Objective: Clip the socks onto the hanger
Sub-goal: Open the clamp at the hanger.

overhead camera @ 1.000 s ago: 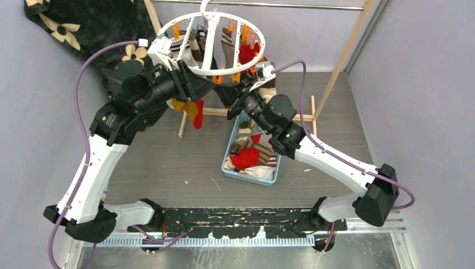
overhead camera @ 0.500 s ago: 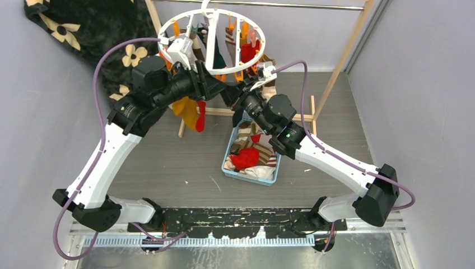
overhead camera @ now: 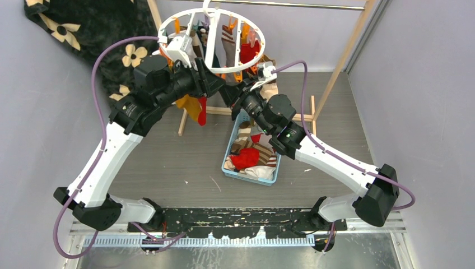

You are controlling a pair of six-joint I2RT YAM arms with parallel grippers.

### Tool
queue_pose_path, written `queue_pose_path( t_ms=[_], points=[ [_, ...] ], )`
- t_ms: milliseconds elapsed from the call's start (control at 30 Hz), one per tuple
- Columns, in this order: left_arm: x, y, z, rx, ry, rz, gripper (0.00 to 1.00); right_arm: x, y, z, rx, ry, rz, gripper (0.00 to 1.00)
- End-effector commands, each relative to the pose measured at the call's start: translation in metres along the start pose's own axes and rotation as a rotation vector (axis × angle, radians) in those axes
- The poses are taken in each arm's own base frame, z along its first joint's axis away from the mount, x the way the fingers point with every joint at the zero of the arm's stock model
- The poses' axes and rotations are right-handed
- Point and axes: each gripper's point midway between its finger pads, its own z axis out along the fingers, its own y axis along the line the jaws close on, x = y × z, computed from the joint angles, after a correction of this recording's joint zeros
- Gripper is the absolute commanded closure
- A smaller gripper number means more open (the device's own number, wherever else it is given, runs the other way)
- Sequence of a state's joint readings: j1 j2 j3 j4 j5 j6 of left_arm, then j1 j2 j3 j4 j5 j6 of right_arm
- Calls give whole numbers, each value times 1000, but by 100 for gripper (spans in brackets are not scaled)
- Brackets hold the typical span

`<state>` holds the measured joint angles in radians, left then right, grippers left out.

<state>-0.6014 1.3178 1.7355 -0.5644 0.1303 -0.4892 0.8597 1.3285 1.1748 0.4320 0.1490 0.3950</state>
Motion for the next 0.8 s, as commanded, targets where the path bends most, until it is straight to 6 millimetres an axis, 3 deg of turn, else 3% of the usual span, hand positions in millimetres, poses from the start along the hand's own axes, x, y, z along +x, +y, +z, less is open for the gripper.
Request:
queue_pose_path(
  t_ms=[0, 367, 633, 767],
  points=[
    [-41, -7, 4, 9, -159, 20, 49, -25, 29, -7, -94, -45, 22, 96],
    [-40, -22, 10, 98, -167, -23, 49, -24, 40, -6, -141, -40, 73, 96],
    [-40, -9, 12, 38, -190, -6, 50, -23, 47, -5, -172, -33, 102, 96],
    [-41, -9, 11, 39, -191, -7, 56, -20, 47, -4, -173, -27, 103, 96]
  ],
)
